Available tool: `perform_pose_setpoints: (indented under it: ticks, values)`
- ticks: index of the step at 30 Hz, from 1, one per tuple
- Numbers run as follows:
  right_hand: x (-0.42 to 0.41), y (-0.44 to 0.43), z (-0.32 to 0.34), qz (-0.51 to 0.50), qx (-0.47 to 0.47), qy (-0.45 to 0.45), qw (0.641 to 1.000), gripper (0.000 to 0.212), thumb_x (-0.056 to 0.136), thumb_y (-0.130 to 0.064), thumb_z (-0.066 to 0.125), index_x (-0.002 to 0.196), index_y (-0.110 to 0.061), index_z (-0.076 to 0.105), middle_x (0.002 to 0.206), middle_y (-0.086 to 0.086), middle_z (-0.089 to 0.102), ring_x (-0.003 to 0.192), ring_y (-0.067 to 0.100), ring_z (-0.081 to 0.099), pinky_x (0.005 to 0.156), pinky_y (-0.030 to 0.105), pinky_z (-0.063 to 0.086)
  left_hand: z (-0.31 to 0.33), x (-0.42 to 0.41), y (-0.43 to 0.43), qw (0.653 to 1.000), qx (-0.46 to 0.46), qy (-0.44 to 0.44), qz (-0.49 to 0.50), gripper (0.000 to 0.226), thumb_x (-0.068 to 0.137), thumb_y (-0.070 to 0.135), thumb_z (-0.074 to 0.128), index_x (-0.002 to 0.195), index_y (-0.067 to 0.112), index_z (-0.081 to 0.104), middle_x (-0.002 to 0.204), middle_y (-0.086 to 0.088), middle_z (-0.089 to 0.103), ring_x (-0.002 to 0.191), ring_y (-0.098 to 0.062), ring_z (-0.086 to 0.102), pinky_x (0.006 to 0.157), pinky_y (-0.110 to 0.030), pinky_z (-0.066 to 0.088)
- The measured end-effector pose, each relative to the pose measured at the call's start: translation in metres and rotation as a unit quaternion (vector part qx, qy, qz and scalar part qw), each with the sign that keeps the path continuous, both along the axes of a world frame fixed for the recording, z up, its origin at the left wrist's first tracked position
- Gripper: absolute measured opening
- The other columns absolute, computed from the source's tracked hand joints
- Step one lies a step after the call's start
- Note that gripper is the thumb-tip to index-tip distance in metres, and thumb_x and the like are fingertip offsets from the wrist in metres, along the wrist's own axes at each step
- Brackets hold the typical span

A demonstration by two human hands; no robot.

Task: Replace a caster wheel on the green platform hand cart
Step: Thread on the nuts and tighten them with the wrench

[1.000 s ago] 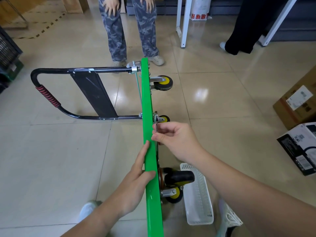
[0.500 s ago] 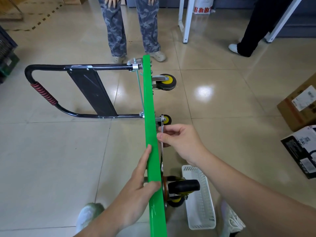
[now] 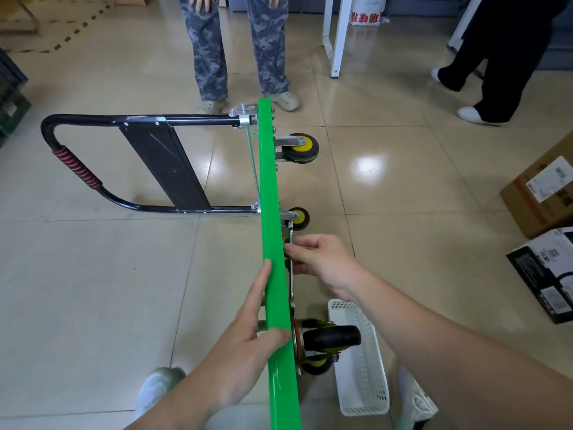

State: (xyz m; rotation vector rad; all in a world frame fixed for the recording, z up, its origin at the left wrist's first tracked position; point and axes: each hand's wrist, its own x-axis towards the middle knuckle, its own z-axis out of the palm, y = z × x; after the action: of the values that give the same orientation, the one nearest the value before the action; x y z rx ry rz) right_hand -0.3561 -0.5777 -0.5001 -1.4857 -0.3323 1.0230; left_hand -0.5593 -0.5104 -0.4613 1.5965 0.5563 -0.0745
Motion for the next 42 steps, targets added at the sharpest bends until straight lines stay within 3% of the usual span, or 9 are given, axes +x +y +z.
perform_pose_setpoints:
  ticks: [5,7,11,15,19,27,34,39,42]
  values:
    - [0.002,0.003,0.003,-0.007,0.012,0.014,1.000,0.024,0.092,-0.011,0.069,0.114,-0.002,0.069,0.107,0.011,0.076,0.099,0.028,0.072,0.085,0.041,0.059,0.000,0.000,0.000,1.000,0.005,0.015,-0.008,0.092,0.101,0.007,0.056,0.144,0.072,0.009,0.108,0.042,0.063,0.100,0.014,0.061,0.078,-0.007,0.048]
    - [0.003,0.003,0.010,-0.024,0.019,0.017,0.999,0.014,0.093,-0.008,0.067,0.106,-0.006,0.071,0.099,0.008,0.077,0.090,0.024,0.074,0.079,0.036,0.059,-0.001,0.000,0.000,1.000,0.000,0.007,-0.007,0.089,0.101,0.012,0.058,0.141,0.075,0.009,0.112,0.041,0.063,0.096,0.019,0.059,0.079,-0.007,0.048]
    - [0.012,-0.005,0.034,-0.070,0.026,-0.009,0.997,0.019,0.090,-0.006,0.069,0.108,-0.007,0.070,0.098,0.007,0.075,0.081,0.017,0.071,0.073,0.029,0.058,0.001,0.002,-0.002,1.000,-0.003,0.001,0.002,0.089,0.083,0.033,0.058,0.136,0.083,0.007,0.112,0.035,0.064,0.103,0.002,0.065,0.082,-0.014,0.050]
    - [0.003,-0.026,0.070,-0.069,0.058,-0.075,0.993,0.024,0.086,-0.004,0.071,0.108,-0.013,0.070,0.096,0.006,0.076,0.091,0.023,0.073,0.080,0.032,0.060,0.005,0.003,-0.004,1.000,-0.002,0.003,-0.005,0.090,0.091,0.028,0.060,0.148,0.069,0.004,0.144,0.014,0.051,0.098,0.017,0.060,0.080,-0.006,0.046]
    - [-0.035,-0.048,0.086,-0.042,0.104,-0.111,0.987,0.029,0.083,0.005,0.069,0.102,-0.018,0.071,0.089,0.001,0.076,0.086,0.017,0.072,0.074,0.025,0.058,0.007,-0.002,-0.005,1.000,0.003,-0.005,0.007,0.090,0.086,0.032,0.059,0.145,0.074,0.007,0.150,0.007,0.045,0.102,0.006,0.066,0.093,-0.022,0.050]
    - [-0.064,-0.065,0.082,-0.065,0.158,-0.161,0.972,0.033,0.077,0.013,0.073,0.094,-0.015,0.071,0.087,0.000,0.075,0.084,0.014,0.071,0.078,0.022,0.057,0.004,-0.005,-0.016,0.999,0.018,-0.011,0.033,0.079,0.083,0.036,0.054,0.134,0.084,0.017,0.145,0.022,0.053,0.109,-0.015,0.069,0.103,-0.049,0.051]
    - [-0.066,-0.065,0.081,-0.031,0.146,-0.182,0.972,0.033,0.078,0.012,0.074,0.095,-0.015,0.070,0.088,0.000,0.074,0.086,0.013,0.069,0.081,0.025,0.057,0.006,-0.004,-0.017,0.999,0.019,0.000,0.032,0.079,0.082,0.038,0.055,0.134,0.084,0.018,0.147,0.016,0.052,0.108,-0.021,0.070,0.101,-0.054,0.052]
    - [-0.064,-0.068,0.077,0.002,0.137,-0.207,0.969,0.028,0.075,0.008,0.079,0.094,-0.011,0.071,0.092,0.012,0.072,0.089,0.024,0.069,0.089,0.037,0.058,0.000,-0.004,-0.017,0.999,0.025,-0.006,0.031,0.079,0.082,0.035,0.056,0.136,0.081,0.020,0.148,0.014,0.052,0.110,-0.024,0.069,0.102,-0.056,0.051]
    - [-0.071,-0.072,0.073,0.024,0.143,-0.230,0.962,0.024,0.074,0.005,0.081,0.089,-0.012,0.071,0.090,0.003,0.072,0.089,0.021,0.071,0.089,0.041,0.059,0.001,-0.004,-0.018,0.999,0.027,-0.014,0.028,0.079,0.083,0.034,0.054,0.137,0.080,0.021,0.150,0.021,0.046,0.111,-0.015,0.067,0.104,-0.051,0.052]
